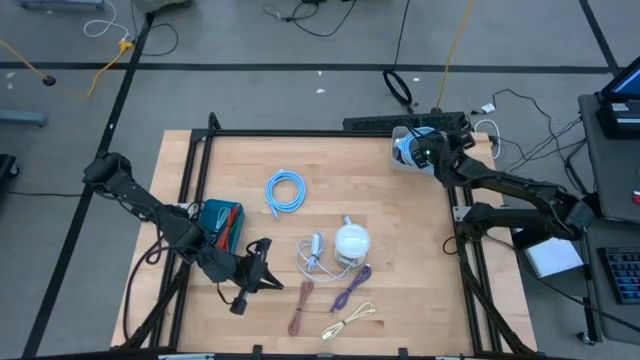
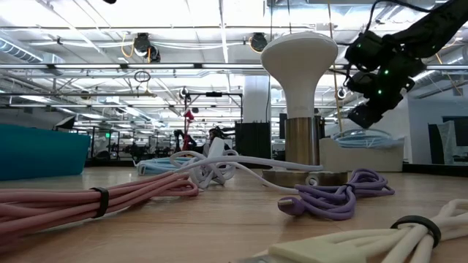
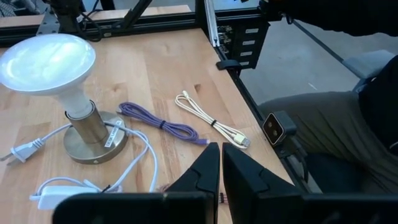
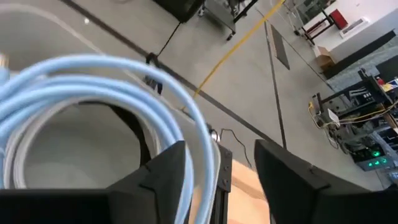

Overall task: Pick & Place USB Port
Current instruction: Put the right blue HDMI cable into the gray bin

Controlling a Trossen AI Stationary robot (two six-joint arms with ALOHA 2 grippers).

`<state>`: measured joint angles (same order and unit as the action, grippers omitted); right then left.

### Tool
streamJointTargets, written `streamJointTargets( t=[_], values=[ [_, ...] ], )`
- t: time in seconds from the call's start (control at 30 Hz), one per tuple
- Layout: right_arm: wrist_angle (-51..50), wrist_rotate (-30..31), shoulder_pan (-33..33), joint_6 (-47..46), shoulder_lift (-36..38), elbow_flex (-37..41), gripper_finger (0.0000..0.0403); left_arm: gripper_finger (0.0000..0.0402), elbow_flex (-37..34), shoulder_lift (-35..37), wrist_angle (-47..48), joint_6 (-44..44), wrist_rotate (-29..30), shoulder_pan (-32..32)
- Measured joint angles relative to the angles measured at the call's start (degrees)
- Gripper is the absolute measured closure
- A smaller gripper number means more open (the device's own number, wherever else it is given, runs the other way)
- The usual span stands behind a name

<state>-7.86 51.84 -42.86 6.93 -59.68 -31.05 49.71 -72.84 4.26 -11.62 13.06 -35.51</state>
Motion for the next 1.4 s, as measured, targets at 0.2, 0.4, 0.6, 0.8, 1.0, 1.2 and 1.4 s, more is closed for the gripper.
streamJointTargets(
  t=[0.2,0.4,0.6,0.8,1.0,1.2,1.4],
  values=[
    [-2.14,-8.39,3.02,-2.13,8.36,-0.42,0.0214,0.038,-0.02,0.0,0.25,0.07,0.04,0.0],
    [-26.86,-27.83,6.02,-16.77,15.82,-6.48,0.0358,0.038,-1.1,0.0,-0.83,0.08,0.04,-0.04],
    [-32.41,-26.37,9.31,-20.73,15.95,-7.32,0.04,0.038,-5.7,0.0,-7.14,-0.12,-0.61,0.54],
    [-33.62,-26.63,9.08,-24.28,9.28,-7.34,0.0402,0.038,-6.75,0.02,-9.79,-1.62,-3.09,1.35],
    [-34.02,-29.59,9.26,-25.79,1.03,-7.34,0.0402,0.038,-6.75,0.02,-10.06,-0.97,-4.57,1.32],
    [-34.62,-24.04,10.0,-26.56,-1.36,-7.34,0.0403,0.038,-6.75,0.02,-10.02,-0.12,-4.59,1.36],
    [-35.24,-20.53,9.98,-27.25,-1.35,-7.34,0.0403,0.038,-6.73,0.02,-10.05,-0.09,-4.59,1.36]
  ],
)
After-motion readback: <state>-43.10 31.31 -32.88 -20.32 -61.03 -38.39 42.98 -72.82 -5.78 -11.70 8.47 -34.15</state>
